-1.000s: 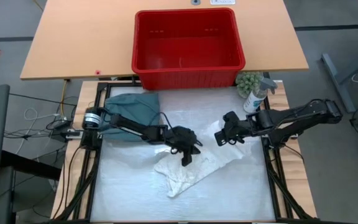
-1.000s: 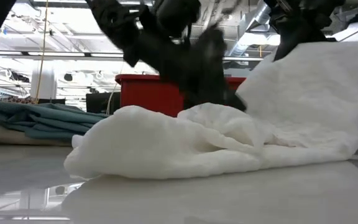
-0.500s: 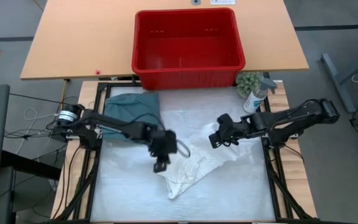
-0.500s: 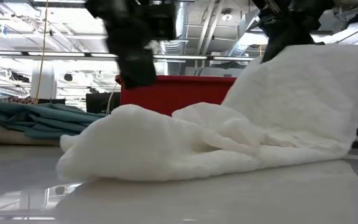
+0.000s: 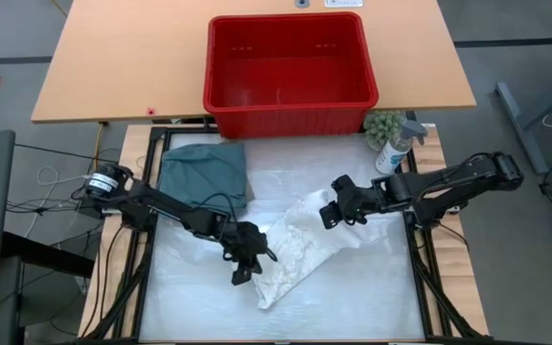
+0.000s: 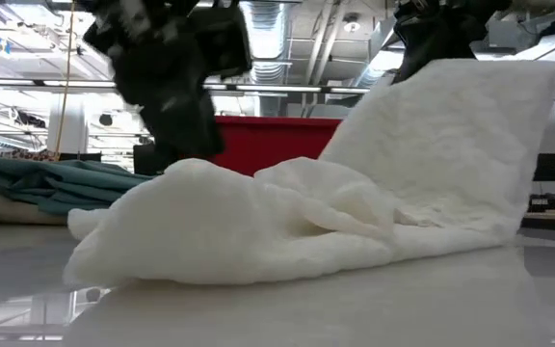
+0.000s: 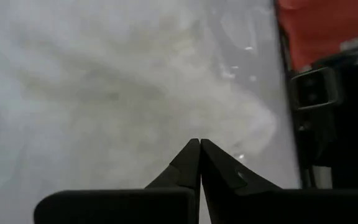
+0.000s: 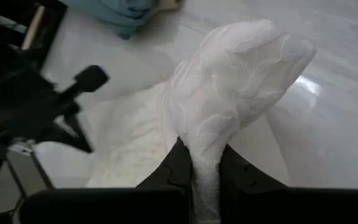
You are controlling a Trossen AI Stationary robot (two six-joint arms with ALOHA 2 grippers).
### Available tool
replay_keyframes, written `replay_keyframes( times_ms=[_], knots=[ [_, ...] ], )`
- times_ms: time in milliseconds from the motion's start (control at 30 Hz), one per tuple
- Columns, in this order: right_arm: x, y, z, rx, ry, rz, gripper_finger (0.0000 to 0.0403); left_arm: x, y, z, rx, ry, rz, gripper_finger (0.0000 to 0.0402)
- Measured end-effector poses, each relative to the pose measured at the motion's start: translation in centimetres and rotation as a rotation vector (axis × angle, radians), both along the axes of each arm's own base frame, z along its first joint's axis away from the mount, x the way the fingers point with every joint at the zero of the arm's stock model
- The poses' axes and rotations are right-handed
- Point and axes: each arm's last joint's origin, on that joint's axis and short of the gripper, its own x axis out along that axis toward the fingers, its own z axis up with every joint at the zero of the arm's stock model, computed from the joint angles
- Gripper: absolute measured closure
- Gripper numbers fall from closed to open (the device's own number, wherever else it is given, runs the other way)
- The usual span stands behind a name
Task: Fold Laundry from Bin
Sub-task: Fold the white shirt in the red bin
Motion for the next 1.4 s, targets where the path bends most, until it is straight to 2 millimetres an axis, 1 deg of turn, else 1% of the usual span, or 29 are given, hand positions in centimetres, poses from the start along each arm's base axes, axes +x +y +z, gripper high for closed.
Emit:
replay_keyframes(
  times_ms=[167,233,300,367,433,467,533,600,667,733,767,833,900,967,1067,1200,1267,1333,1400],
  knots=[
    [0.3,0.1,0.3,0.007,-0.047,0.012,0.0343,-0.8,0.2,-2.2,0.025,0.03,0.054,0.0401],
    [0.5,0.2,0.5,0.02,-0.075,0.021,0.0343,-0.4,0.2,-2.7,0.007,0.015,0.071,0.0401],
    [0.7,0.3,0.7,0.033,-0.105,0.031,0.0343,-0.5,0.2,-3.5,0.012,0.055,0.073,0.0402],
    [0.9,0.5,1.0,0.036,-0.134,0.043,0.0343,0.2,0.0,-3.6,0.004,0.024,0.075,0.0401],
    [1.1,0.7,1.3,0.033,-0.145,0.054,0.0343,0.4,-0.1,-4.2,-0.003,0.035,0.072,0.0401],
    [1.2,0.8,1.6,0.034,-0.157,0.059,0.0343,1.0,-0.2,-4.4,-0.012,0.015,0.077,0.0401],
    [1.4,0.9,1.8,0.03,-0.156,0.065,0.0343,1.4,-0.3,-5.0,-0.018,0.011,0.081,0.0401],
    [1.5,0.9,2.1,0.028,-0.163,0.07,0.0343,2.4,-0.3,-5.3,-0.027,-0.013,0.085,0.0401],
    [1.8,1.0,1.6,0.021,-0.13,0.07,0.0343,3.1,-0.3,-5.5,-0.028,-0.016,0.083,0.0401],
    [1.8,1.0,1.5,0.009,-0.107,0.078,0.0343,4.1,-0.3,-5.4,-0.033,-0.038,0.082,0.0401],
    [1.7,1.0,1.1,-0.002,-0.072,0.084,0.0343,4.4,-0.2,-5.4,-0.032,-0.035,0.075,0.0402],
    [1.4,0.6,0.7,-0.024,-0.01,0.09,0.0343,5.3,0.0,-4.8,-0.024,-0.073,0.063,0.0401],
    [0.7,0.1,0.3,-0.053,0.094,0.1,0.0343,5.7,0.3,-4.3,-0.007,-0.105,0.059,0.0401],
    [-0.1,-0.8,0.7,-0.085,0.177,0.087,0.0343,6.1,0.8,-4.0,0.002,-0.124,0.065,0.0402],
    [-0.9,-2.1,2.1,-0.158,0.249,0.084,0.0343,6.5,1.6,-3.6,0.01,-0.14,0.085,0.0402],
    [-0.8,-3.3,3.7,-0.209,0.243,0.091,0.0343,7.6,2.6,-3.3,0.043,-0.19,0.105,0.0402],
    [-0.8,-3.7,4.0,-0.214,0.235,0.083,0.0343,8.6,3.2,-3.2,0.05,-0.219,0.109,0.0401],
    [-0.7,-3.7,4.0,-0.213,0.234,0.077,0.0343,8.8,4.0,-3.2,0.029,-0.199,0.099,0.0402],
    [-0.7,-3.5,4.0,-0.213,0.225,0.08,0.0343,9.4,4.6,-2.5,-0.002,-0.219,0.117,0.0401]
  ],
)
